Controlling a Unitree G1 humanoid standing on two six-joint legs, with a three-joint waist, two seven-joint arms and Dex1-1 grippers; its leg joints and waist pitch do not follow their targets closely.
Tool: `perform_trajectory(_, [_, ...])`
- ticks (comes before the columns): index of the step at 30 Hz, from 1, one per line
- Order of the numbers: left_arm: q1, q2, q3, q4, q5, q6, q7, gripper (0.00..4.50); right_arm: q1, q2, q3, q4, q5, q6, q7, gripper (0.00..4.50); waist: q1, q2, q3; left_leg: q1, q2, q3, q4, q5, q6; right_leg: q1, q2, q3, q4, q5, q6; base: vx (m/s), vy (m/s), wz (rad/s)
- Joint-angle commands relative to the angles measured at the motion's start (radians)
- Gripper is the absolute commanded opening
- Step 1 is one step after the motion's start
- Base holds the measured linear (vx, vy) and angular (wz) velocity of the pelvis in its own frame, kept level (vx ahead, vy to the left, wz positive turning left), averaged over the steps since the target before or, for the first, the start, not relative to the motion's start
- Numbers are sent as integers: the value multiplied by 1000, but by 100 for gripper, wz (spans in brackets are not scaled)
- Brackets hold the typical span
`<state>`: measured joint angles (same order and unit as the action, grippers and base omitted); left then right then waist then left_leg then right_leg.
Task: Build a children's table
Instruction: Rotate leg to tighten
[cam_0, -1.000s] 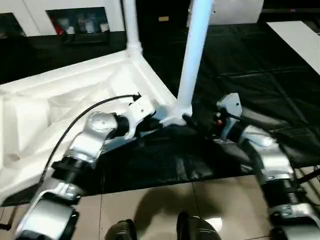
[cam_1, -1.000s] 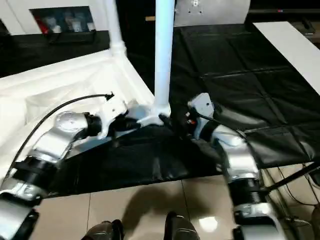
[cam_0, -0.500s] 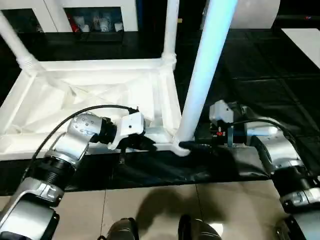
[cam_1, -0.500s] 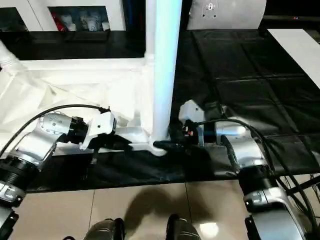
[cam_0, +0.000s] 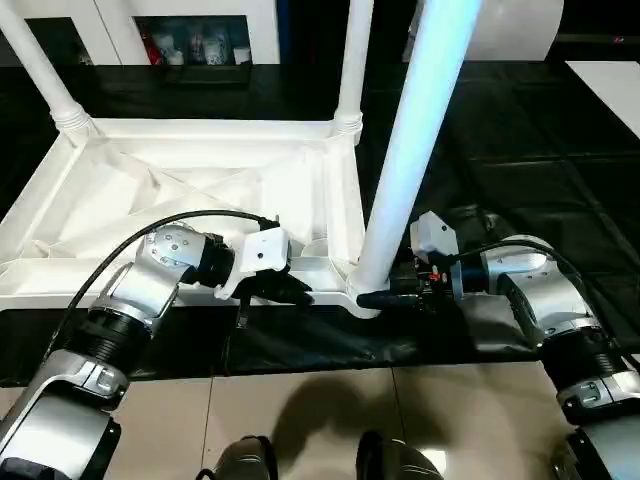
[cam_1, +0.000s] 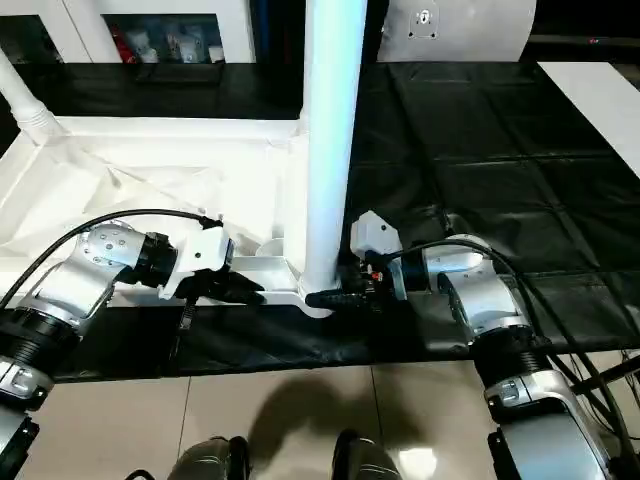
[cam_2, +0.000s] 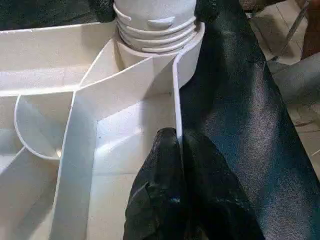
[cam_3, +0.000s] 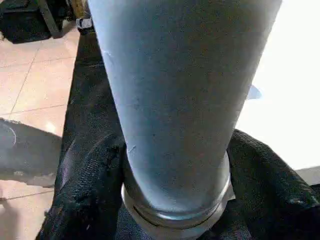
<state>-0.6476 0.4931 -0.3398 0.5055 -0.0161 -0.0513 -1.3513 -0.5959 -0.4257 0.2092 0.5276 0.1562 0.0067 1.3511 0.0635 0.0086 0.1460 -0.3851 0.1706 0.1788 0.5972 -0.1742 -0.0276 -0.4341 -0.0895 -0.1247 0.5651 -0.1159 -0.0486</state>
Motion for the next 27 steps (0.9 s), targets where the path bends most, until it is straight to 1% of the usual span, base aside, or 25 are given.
perform_trajectory(1, [-5,-6,-37,9,27,-12,-33,0,-14,-10,16,7,-2,-15,23,270,-3,-9,-100,17,62,-18,-65,-169,94,73,-73,66,-56,-363,-179,0,0,0])
perform_trajectory(3, [-6,-6,-37,12,26,-14,-32,0,-11,-7,15,4,-2,-12,28,268,-4,-9,-98,18,62,-18,-66,-175,93,73,-72,65,-57,-369,-179,0,0,0])
perform_trajectory(8, [-7,-8,-32,19,23,-13,-24,0,8,-4,17,-19,5,2,34,267,-3,-9,-99,18,62,-18,-66,-173,93,73,-72,65,-57,-365,-179,0,0,0])
perform_trajectory(9, [-5,-12,-26,15,18,-2,-17,0,17,0,16,-29,11,11,30,267,-3,-9,-99,18,62,-18,-65,-172,93,74,-73,65,-57,-364,-179,0,0,0])
perform_trajectory(10, [-3,-22,-13,4,13,39,16,0,36,13,7,-51,27,35,12,267,-2,-4,-98,19,63,-18,-66,-174,92,73,-72,66,-58,-362,-181,0,0,0])
perform_trajectory(11, [-3,-26,-8,0,14,59,33,0,43,19,1,-59,35,46,4,267,-1,-6,-98,19,64,-18,-66,-176,92,73,-72,66,-58,-358,-182,0,0,0])
perform_trajectory(13, [-10,-48,8,-1,21,108,100,0,56,52,-16,-71,29,87,-87,267,-1,-8,-96,18,63,-18,-67,-178,88,72,-71,66,-59,-366,-180,0,0,0])
perform_trajectory(14, [-11,-53,11,-2,21,116,111,0,59,59,-17,-72,25,93,-106,267,-1,-6,-94,20,62,-21,-68,-192,81,72,-74,63,-64,-400,-175,0,0,0])
perform_trajectory(15, [-13,-68,20,-6,19,140,142,0,66,79,-22,-73,14,109,-162,267,-5,-9,-92,21,59,-21,-68,-208,67,71,-75,61,-72,-442,-159,0,0,0])
perform_trajectory(16, [-16,-90,29,-17,20,176,185,0,78,110,-29,-76,-4,124,-241,267,-9,-10,-90,23,58,-22,-68,-217,58,71,-76,61,-74,-466,-150,0,0,0])
perform_trajectory(17, [-18,-114,36,-30,22,214,228,0,87,144,-41,-78,-14,144,-318,266,-15,-9,-85,24,56,-24,-70,-238,45,68,-76,58,-83,-529,-126,0,0,0])
perform_trajectory(18, [-21,-151,43,-45,29,262,290,0,97,197,-62,-80,-18,175,-422,266,-17,-8,-81,27,56,-26,-70,-255,36,65,-76,56,-88,-563,-115,0,0,0])
perform_trajectory(19, [-24,-175,47,-51,34,288,329,0,100,226,-74,-78,-19,186,-476,266,-26,-9,-75,34,53,-29,-70,-305,19,61,-76,46,-102,-642,-84,0,0,0])
perform_trajectory(20, [-25,-185,48,-52,36,297,345,0,101,237,-79,-78,-20,190,-495,266,-39,-8,-66,46,51,-35,-70,-378,6,58,-74,29,-120,-726,-46,0,0,0])
perform_trajectory(21, [-33,-242,61,-58,41,351,426,0,104,290,-99,-77,-39,203,-613,266,-45,-1,-64,52,49,-39,-68,-415,0,58,-74,18,-129,-749,-28,0,0,0])
perform_trajectory(22, [-39,-285,72,-58,44,386,489,0,104,328,-112,-77,-54,211,-695,266,-60,2,-63,59,55,-44,-68,-471,-13,61,-71,1,-142,-762,-5,0,0,0])
perform_trajectory(23, [-43,-307,78,-58,45,403,522,0,105,347,-118,-78,-61,215,-737,266,-73,15,-65,69,66,-52,-73,-533,-18,68,-70,-20,-147,-716,-2,0,0,0])
perform_trajectory(24, [-54,-344,90,-48,45,416,576,0,99,376,-124,-72,-78,213,-803,266,-84,23,-63,42,92,-71,-102,-611,-25,99,-63,-24,-113,-628,0,-16,55,-4])
perform_trajectory(25, [-54,-344,90,-48,45,416,576,0,99,376,-124,-72,-78,213,-803,266,-81,32,-61,34,114,-76,-128,-678,-35,109,-55,-10,-66,-535,-19,0,0,0])
perform_trajectory(26, [-62,-372,98,-42,49,426,620,0,94,401,-131,-70,-84,222,-854,266,-75,28,-59,32,139,-76,-170,-768,-56,106,-43,24,27,-314,-69,0,0,0])
perform_trajectory(27, [-74,-414,114,-38,59,440,689,0,85,443,-148,-67,-90,239,-935,266,-78,21,-55,42,124,-66,-171,-786,-62,90,-43,37,18,-301,-79,0,0,0])
